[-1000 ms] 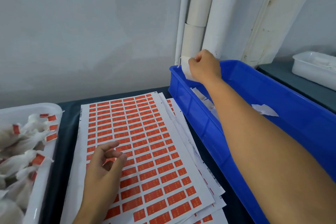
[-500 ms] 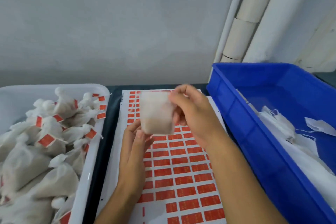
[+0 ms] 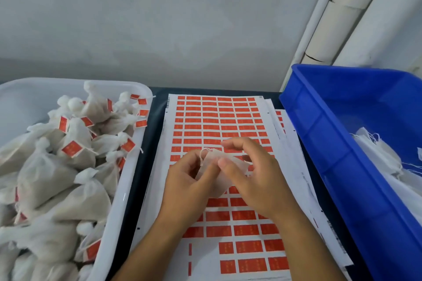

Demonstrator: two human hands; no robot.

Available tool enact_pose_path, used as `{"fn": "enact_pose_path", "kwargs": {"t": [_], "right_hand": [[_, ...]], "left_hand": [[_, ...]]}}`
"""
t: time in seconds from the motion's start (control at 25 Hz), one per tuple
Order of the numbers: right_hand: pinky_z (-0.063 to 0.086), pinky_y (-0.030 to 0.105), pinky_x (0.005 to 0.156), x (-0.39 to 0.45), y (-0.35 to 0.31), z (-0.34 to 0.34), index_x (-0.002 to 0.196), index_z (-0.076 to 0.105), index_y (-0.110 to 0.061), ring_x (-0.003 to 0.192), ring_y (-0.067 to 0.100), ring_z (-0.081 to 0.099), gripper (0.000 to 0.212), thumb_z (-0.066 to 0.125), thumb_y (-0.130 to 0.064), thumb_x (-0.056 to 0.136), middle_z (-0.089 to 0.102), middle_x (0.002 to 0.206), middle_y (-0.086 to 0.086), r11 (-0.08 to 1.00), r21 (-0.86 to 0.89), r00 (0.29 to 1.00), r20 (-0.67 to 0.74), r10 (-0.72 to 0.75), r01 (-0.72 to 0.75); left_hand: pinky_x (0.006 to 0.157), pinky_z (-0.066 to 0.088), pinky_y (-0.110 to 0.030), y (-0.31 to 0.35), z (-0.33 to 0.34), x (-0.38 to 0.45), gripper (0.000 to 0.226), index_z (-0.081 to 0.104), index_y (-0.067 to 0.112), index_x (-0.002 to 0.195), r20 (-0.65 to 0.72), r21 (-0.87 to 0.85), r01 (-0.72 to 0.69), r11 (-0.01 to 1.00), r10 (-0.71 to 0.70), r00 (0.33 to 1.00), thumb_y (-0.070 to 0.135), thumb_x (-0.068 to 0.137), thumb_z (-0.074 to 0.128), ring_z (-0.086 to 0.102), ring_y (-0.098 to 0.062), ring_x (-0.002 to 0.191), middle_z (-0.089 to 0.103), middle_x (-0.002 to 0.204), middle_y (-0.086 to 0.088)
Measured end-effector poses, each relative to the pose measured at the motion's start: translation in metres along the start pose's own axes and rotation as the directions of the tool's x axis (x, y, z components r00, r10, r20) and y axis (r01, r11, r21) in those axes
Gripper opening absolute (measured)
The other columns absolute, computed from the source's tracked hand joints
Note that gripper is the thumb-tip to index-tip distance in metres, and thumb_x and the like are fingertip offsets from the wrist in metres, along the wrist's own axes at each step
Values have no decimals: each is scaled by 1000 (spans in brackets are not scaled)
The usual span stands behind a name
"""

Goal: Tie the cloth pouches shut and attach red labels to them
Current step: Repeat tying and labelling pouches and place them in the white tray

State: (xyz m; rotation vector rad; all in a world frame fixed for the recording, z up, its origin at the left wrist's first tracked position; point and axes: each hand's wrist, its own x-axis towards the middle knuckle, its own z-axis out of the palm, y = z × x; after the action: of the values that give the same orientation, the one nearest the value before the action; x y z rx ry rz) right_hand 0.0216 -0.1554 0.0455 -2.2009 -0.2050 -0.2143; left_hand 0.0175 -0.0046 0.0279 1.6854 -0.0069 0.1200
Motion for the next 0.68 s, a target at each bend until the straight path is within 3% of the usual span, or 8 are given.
{"fn": "enact_pose_path", "kwargs": {"t": [0.2, 0.4, 0.6, 0.68], "right_hand": [[49, 5, 83, -3, 0, -2, 109, 63, -49, 113, -9, 57, 20, 55, -55, 92, 65, 110, -32, 999, 43, 999, 30, -27, 25], [49, 4, 79, -4, 0, -3, 98, 65, -47, 107, -5, 60, 6, 62, -45, 93, 67, 98, -29, 995, 86, 999, -20, -47, 49], [53, 8, 79, -4, 2, -7, 100, 70, -45, 106, -5, 64, 10, 67, -36, 98, 70, 103, -31, 972, 236, 999, -30, 13, -6], [55, 10, 79, -5, 3, -8, 100, 73, -44, 104, -3, 67, 11, 66, -36, 97, 72, 102, -29, 957, 291, 998, -42, 37, -24]], "left_hand": [[58, 54, -13, -4, 1, -1, 15, 71, 32, 82, 87, 162, -29, 986, 15, 996, 41, 94, 67, 69, -12, 70, 70, 71, 13], [55, 49, -11, -4, 4, -3, 19, 72, 32, 81, 156, 178, -60, 982, 32, 987, 42, 95, 65, 64, -13, 65, 67, 68, 11], [62, 59, -21, -4, 4, -7, 17, 70, 35, 97, 287, 114, -84, 990, 48, 957, 49, 99, 59, 70, -11, 80, 72, 86, 15], [65, 57, -17, -2, 4, -10, 27, 65, 40, 108, 347, 117, -98, 988, 52, 936, 60, 91, 60, 71, -6, 91, 71, 98, 22]]}}
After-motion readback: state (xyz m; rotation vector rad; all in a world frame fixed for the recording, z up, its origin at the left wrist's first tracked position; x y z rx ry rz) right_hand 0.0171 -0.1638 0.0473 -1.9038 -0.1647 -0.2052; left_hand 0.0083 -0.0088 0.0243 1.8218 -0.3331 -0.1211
